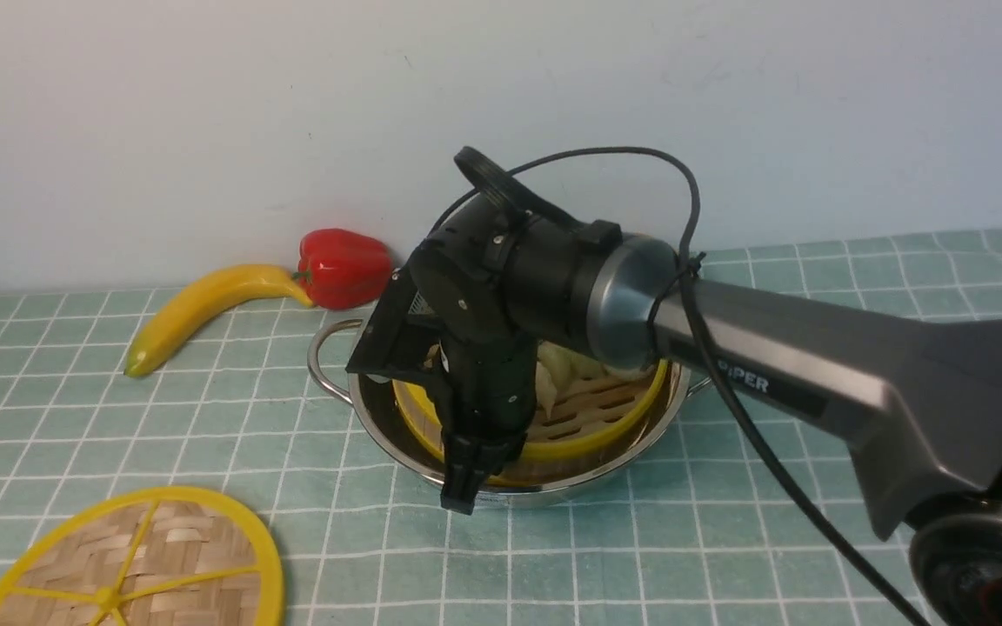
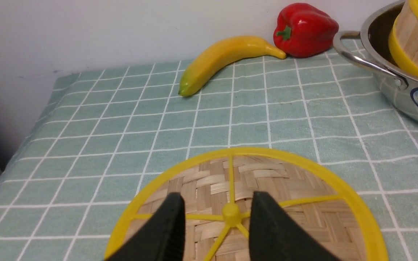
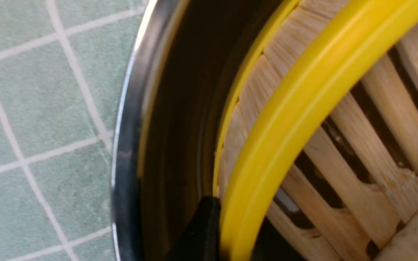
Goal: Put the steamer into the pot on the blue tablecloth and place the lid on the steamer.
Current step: 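Place the bamboo steamer basket of food into the steel pot with the right gripper, then grasp the bamboo steamer lid lying on the table by its centre knob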
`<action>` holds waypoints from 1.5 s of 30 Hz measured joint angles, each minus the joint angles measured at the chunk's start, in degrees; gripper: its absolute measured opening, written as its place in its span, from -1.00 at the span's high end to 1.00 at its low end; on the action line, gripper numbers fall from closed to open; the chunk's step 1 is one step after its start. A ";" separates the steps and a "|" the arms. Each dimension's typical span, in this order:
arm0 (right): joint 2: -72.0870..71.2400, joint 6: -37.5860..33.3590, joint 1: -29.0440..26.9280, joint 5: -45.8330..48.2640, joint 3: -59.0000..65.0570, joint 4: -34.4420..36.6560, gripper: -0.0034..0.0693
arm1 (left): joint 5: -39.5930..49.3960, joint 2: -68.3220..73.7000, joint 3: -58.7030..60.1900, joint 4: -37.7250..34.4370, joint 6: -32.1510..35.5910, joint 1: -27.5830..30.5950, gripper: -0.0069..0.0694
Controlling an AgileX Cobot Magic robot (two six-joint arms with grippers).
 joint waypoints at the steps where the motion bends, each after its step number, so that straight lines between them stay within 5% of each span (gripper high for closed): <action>1: 0.00 0.00 0.00 0.00 0.01 0.06 0.74 | 0.00 0.00 0.00 0.00 0.00 0.00 0.18; 9: 0.00 0.00 -0.05 -0.16 0.05 -0.33 0.62 | 0.00 0.00 0.00 0.00 0.00 0.00 0.18; 16: -0.33 -0.05 -0.05 -1.16 0.05 -1.76 -0.12 | 0.00 0.00 0.00 0.00 0.00 0.00 0.18; 20: -1.24 0.69 -0.05 -1.29 0.05 -1.76 -0.36 | 0.00 0.00 0.00 0.00 0.00 0.00 0.18; 30: -7.84 4.35 -0.05 -1.40 -0.05 -1.56 -0.46 | 0.00 0.00 0.00 0.00 0.00 0.00 0.18; 33: -10.79 7.44 -0.05 -1.35 -0.05 -1.50 -0.30 | 0.00 0.00 0.00 0.00 0.00 0.00 0.18; 37: -19.37 12.24 -0.05 -1.27 -0.05 -1.07 0.71 | 0.00 0.00 0.00 0.00 0.00 0.00 0.18; 41: -25.13 14.47 -0.05 -1.33 -0.12 -0.94 0.94 | 0.00 0.00 0.00 0.00 0.00 0.00 0.18; 45: -29.85 15.68 -0.05 -1.38 -0.24 1.24 0.94 | 0.00 0.00 0.00 0.00 0.00 0.00 0.18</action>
